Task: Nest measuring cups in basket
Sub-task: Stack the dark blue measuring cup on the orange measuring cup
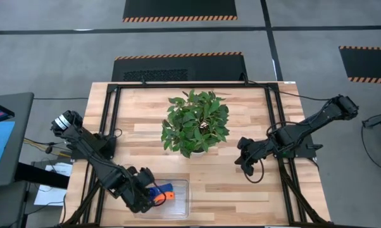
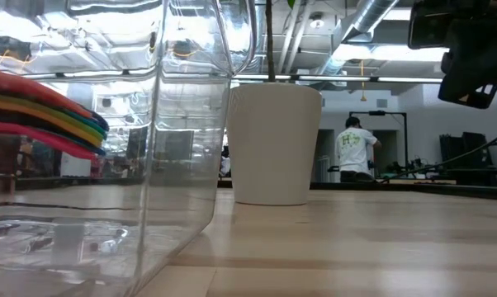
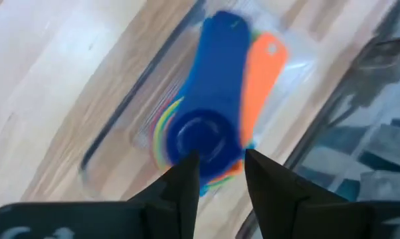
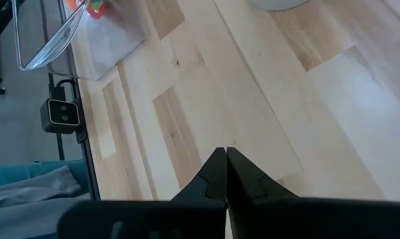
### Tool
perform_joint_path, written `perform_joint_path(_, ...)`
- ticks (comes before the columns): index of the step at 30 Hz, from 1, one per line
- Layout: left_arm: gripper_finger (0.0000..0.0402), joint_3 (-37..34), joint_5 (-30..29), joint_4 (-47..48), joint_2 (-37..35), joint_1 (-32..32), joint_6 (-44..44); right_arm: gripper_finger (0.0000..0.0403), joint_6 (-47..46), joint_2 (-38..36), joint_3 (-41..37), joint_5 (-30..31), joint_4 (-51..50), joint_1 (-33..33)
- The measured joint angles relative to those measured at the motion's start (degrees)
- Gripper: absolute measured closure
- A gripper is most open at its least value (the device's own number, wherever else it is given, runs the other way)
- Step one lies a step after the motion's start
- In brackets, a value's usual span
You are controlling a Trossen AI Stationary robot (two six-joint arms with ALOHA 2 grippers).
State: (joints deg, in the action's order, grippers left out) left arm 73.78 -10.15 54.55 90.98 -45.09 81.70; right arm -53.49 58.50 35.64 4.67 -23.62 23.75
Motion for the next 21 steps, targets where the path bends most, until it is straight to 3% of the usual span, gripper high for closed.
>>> perform_joint_path(7,0.0361,0.0,-0.7,3.8,0.1,-3.7,4.5,0.0390,0.0,0.0,0.0,0.3,0.2,-0.1)
perform_joint_path(10,0.0394,0.0,-0.9,6.0,0.1,-5.6,3.7,0.0390,4.7,0.0,0.0,1.5,5.5,2.3)
perform_joint_path(15,0.0400,0.0,-6.4,14.6,-0.3,-8.4,4.7,0.0398,13.8,2.3,3.7,11.5,24.3,8.2)
perform_joint_path(18,0.0401,0.0,-10.0,18.0,-1.4,-10.6,4.9,0.0397,16.1,6.3,11.6,20.4,23.8,11.3)
perform_joint_path(21,0.0401,0.0,-13.7,20.3,-2.9,-13.0,3.5,0.0397,18.9,12.5,21.5,24.9,19.3,13.7)
